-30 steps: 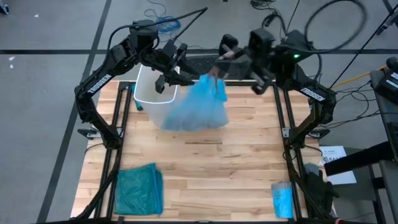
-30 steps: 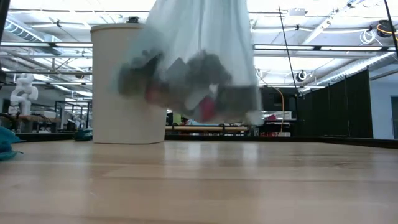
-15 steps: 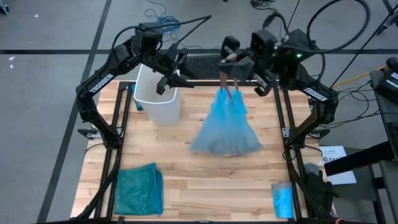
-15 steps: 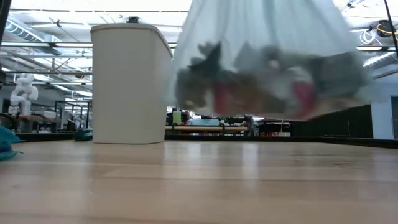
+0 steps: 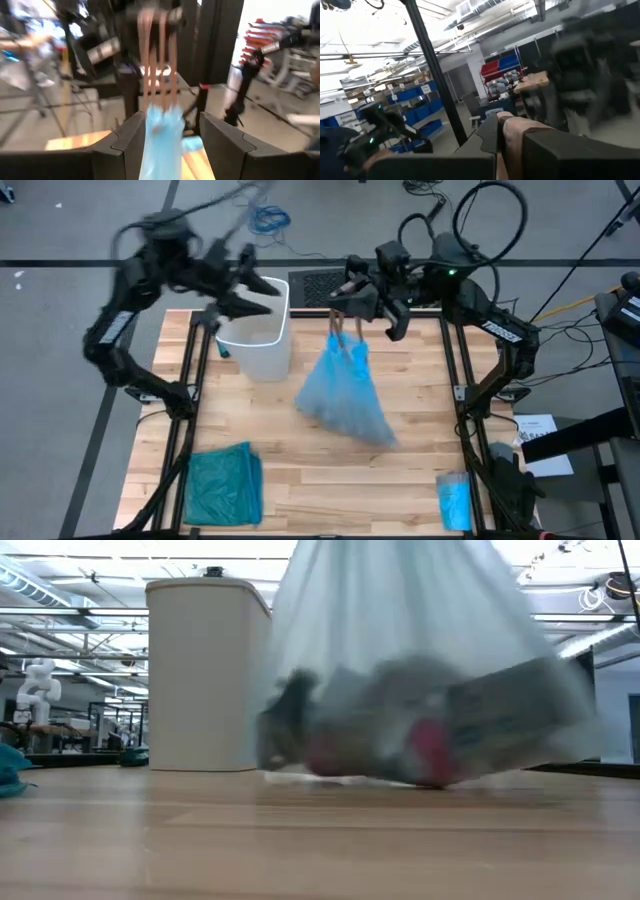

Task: Place trash/remove bag and relplace
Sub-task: Close the blue trash bag

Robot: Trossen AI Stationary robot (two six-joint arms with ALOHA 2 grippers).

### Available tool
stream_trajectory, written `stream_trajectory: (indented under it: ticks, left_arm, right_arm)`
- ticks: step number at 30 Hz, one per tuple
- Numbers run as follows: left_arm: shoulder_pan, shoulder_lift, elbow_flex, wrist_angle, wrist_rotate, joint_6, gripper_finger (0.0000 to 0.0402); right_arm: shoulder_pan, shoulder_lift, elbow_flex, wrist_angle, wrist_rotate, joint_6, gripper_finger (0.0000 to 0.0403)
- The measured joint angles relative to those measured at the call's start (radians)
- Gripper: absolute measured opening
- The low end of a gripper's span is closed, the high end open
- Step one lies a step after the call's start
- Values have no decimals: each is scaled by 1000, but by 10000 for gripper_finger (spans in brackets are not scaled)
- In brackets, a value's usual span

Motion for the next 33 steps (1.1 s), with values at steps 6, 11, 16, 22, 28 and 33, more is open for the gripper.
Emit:
stream_trajectory:
  ticks: [6,11,16,22,28,33]
  left_arm:
    - [-13,-152,1,27,-228,-84,182]
    - [-13,-219,1,-33,-402,-111,182]
    - [-13,-245,1,-140,-530,-132,182]
    - [-13,-243,0,-207,-541,-136,182]
    - [-13,-227,0,-207,-541,-111,182]
    - [-13,-205,0,-226,-541,-106,182]
  right_arm:
    - [0,43,0,2,-53,18,0]
    - [0,82,0,25,-115,56,0]
    - [0,124,0,206,-195,166,0]
    - [1,173,0,572,-292,412,0]
    - [13,182,13,625,-302,501,0]
    - [26,183,121,495,-302,435,0]
